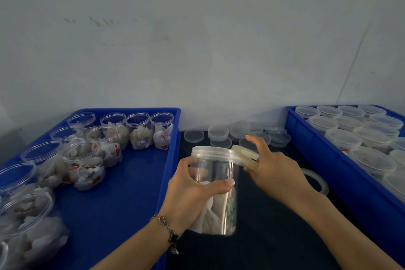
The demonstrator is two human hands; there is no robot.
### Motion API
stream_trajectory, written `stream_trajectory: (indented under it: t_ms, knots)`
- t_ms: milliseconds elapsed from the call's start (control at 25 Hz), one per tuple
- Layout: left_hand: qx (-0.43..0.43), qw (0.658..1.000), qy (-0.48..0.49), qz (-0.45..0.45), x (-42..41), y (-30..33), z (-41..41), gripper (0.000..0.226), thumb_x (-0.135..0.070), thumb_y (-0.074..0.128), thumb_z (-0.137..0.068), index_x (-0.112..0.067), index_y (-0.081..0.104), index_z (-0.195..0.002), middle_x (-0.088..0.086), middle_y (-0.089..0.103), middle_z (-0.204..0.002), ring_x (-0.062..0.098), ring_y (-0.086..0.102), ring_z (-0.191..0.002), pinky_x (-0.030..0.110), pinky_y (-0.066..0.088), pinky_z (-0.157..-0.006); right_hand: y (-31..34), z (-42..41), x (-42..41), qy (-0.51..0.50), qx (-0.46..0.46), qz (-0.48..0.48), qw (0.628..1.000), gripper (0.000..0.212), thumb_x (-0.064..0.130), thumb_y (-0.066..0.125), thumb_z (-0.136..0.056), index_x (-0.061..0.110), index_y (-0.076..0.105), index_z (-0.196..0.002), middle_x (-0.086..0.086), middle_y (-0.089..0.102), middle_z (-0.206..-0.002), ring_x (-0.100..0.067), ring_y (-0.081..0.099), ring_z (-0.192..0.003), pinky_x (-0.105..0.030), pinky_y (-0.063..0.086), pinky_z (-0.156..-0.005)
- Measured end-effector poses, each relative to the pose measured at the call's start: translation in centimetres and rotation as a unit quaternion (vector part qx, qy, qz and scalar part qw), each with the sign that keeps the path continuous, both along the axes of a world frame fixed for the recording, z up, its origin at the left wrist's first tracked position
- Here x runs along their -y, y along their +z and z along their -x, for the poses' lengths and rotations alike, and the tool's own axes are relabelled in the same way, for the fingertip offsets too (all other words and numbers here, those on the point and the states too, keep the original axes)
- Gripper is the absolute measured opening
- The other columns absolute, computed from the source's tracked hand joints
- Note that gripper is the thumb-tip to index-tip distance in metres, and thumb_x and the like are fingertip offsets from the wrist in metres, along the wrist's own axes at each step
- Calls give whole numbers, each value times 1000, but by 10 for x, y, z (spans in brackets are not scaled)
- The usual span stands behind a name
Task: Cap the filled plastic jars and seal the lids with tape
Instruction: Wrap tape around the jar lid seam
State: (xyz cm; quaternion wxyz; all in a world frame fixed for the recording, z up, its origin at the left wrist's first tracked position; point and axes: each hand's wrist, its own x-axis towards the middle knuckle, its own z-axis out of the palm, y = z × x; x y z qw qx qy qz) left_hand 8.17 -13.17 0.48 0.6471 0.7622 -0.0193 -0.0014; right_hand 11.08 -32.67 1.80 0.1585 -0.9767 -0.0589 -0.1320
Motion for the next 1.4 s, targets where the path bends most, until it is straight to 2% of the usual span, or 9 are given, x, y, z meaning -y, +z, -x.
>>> stream_trajectory:
  t_ms: [120,360,680,760,880,1000,1200,1320,1400]
  knots:
    - [-16,994,-74,77,-4,5,1,85,-47,81,-35,-20,55,-111,4,67,-104,18,68,-92,37,56,-82,0,-4,1,7,10,-13,1000,56,43,52,-91,40,13,-131,8,60,-67,-9,55,-58,-31,48,-56]
    - [-21,983,-136,125,-5,5,3,81,-40,79,-39,-13,54,-111,-2,71,-94,13,69,-87,19,52,-67,1,-5,-3,-30,56,79,995,53,18,46,-92,25,26,-141,10,39,-54,-6,37,-43,-23,21,-40]
    - [-3,976,-180,125,-8,4,2,81,-39,78,-47,-16,51,-119,9,64,-115,24,64,-104,43,53,-89,0,0,-33,-42,30,10,999,75,28,50,-93,25,-4,-145,9,47,-62,-7,47,-51,-27,36,-46]
    - [-4,970,-209,120,-11,5,0,90,-42,82,-45,-19,44,-124,3,64,-117,19,64,-106,35,54,-85,2,1,-35,-49,29,8,998,75,23,50,-93,24,-4,-144,7,51,-63,-9,49,-52,-26,38,-46]
    - [-32,970,-208,122,-9,8,-1,119,-58,88,-20,-28,30,-119,-1,54,-122,13,60,-108,24,53,-81,8,2,-32,-75,51,19,996,67,24,46,-96,22,-1,-144,8,48,-60,-7,47,-50,-24,29,-43]
    - [29,985,-154,66,-4,5,-1,110,-61,85,-22,-30,30,-112,0,46,-121,12,57,-107,22,53,-80,9,4,-33,-83,47,33,995,69,23,48,-96,19,0,-146,9,46,-58,-5,43,-47,-22,29,-42]
    - [58,986,-155,37,-9,1,-7,73,-37,82,-61,-29,43,-122,-4,60,-119,9,60,-108,26,52,-89,6,9,-31,-90,39,50,994,91,19,53,-94,16,-24,-144,8,53,-63,-5,49,-48,-21,37,-43]
    - [53,988,-147,4,-7,-4,-10,102,-57,81,-43,-20,44,-130,-4,61,-121,7,59,-110,28,50,-93,1,14,-43,-54,-6,44,998,114,19,56,-92,29,-53,-122,3,60,-82,-7,53,-59,-22,38,-48]
    - [65,992,-103,-17,-5,-6,-10,112,-68,80,-34,-16,48,-128,-2,63,-119,7,60,-108,25,51,-91,-3,19,-48,-6,-23,22,999,116,21,56,-91,37,-56,-117,2,60,-98,-6,54,-69,-22,43,-57]
